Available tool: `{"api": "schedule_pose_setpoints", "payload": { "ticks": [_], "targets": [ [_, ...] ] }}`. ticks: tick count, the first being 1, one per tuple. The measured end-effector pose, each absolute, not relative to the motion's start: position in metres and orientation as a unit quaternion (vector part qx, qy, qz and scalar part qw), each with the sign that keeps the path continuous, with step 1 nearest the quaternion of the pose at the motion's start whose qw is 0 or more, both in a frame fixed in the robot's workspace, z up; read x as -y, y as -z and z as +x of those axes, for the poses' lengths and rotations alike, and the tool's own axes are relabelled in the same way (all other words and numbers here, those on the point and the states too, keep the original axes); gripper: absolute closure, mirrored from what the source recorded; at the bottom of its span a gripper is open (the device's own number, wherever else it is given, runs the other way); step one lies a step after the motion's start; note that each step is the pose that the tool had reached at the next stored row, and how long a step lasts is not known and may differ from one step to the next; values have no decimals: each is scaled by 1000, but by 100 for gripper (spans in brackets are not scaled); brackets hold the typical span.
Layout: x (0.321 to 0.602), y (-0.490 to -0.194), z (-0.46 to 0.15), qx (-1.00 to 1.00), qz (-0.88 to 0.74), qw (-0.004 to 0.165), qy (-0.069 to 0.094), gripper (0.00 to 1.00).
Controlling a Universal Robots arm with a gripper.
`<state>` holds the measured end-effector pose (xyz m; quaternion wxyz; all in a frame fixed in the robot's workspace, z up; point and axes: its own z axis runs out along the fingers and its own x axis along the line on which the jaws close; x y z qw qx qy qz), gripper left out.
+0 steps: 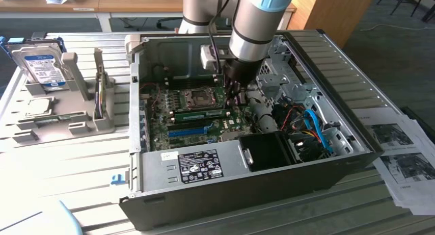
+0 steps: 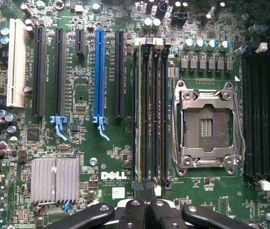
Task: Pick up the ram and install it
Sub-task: 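Press down the ram until it locks into place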
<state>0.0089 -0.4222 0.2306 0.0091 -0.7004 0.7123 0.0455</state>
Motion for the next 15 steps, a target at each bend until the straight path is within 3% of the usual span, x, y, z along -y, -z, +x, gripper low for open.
{"api": "schedule_pose_setpoints", "payload": {
  "ticks": [15],
  "targets": [
    [422,-227,9,-712,-700,9,-45,91]
  ]
}}
